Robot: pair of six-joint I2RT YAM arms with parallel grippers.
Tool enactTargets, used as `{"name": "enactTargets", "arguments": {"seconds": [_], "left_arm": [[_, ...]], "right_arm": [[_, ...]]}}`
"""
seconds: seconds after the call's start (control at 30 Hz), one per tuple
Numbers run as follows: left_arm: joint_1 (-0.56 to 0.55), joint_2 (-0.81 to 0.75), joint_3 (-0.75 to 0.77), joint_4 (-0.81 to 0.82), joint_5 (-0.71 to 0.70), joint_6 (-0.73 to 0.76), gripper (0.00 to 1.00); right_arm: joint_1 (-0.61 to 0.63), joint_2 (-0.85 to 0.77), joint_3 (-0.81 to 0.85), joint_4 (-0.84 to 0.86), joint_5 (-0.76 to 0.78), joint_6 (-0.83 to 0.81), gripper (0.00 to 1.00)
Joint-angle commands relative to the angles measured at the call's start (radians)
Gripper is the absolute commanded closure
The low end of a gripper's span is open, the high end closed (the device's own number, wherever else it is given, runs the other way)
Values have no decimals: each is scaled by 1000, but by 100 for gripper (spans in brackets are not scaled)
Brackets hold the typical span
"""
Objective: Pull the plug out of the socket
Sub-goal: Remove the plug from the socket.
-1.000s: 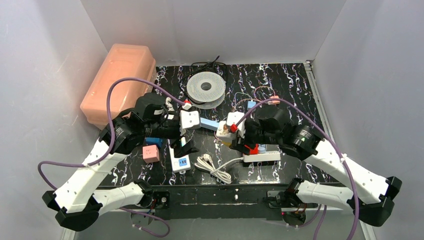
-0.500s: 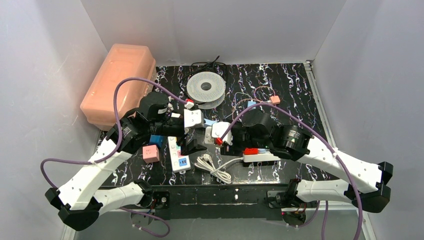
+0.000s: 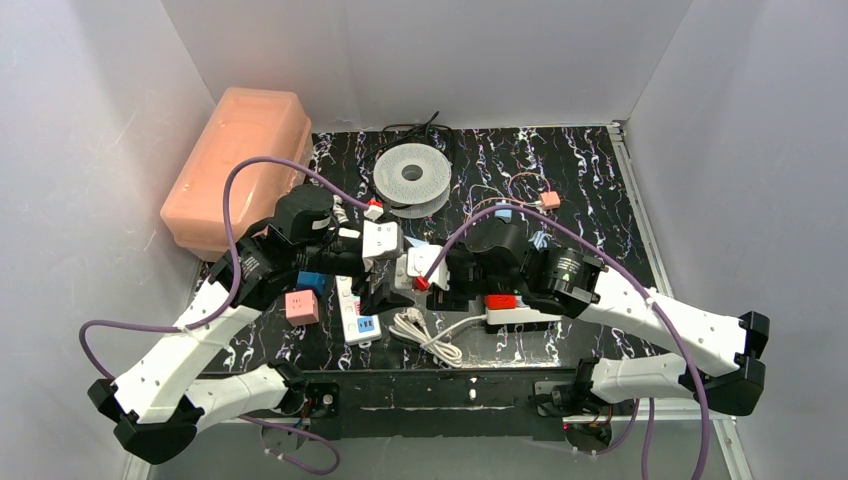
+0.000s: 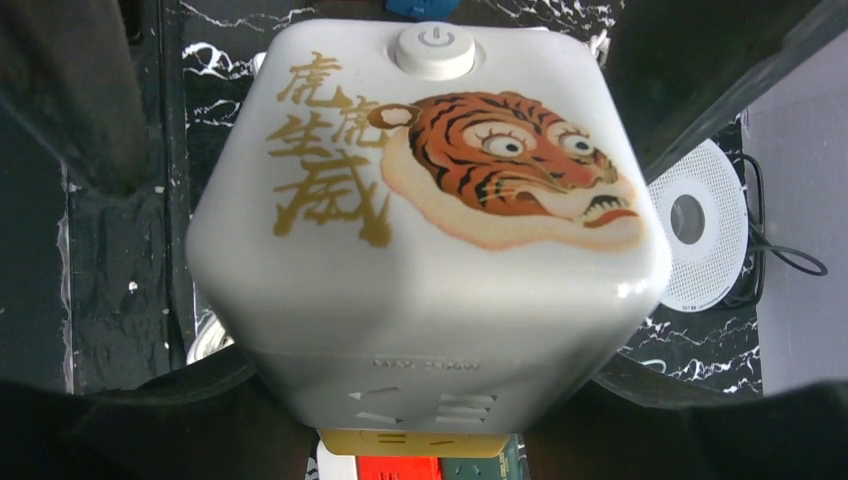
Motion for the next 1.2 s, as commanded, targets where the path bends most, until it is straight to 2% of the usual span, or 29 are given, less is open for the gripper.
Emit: {"name": "enactTargets", "arguments": {"seconds": [0.0, 0.07, 0.17, 0.27, 0.43, 0.57, 0.7, 0.77, 0.83, 0.87, 0.97, 1.17], "left_arm": [[3, -20, 3, -23, 69, 31, 2], [4, -16, 6, -21, 68, 40, 2], [4, -10, 23, -51, 83, 66, 11], [4, -4, 32, -78, 99, 121, 27], [3, -11, 27, -70, 83, 164, 64], [3, -21, 15, -62, 77, 167, 81], [4, -30, -1, -37, 59, 163, 100], [4, -38, -17, -7, 45, 155, 100], [4, -45, -28, 13, 36, 153, 100], [4, -45, -33, 19, 32, 152, 100], [4, -47, -34, 35, 17, 154, 100], [3, -45, -25, 41, 15, 154, 100]], "right_arm": [[6, 7, 94, 122, -32, -12, 99], [8, 18, 104, 125, -44, -13, 99], [7, 23, 102, 138, -47, -13, 99], [7, 27, 105, 148, -53, -16, 99], [7, 44, 118, 131, -72, -11, 99], [7, 48, 112, 155, -67, 6, 99], [7, 2, 29, 279, -15, 45, 74], [7, -39, -15, 346, 11, 70, 61], [7, -69, -54, 399, 36, 87, 37], [7, -80, -69, 422, 46, 91, 30], [7, -104, -98, 453, 50, 97, 23], [7, -137, -120, 430, 3, 110, 18]]}}
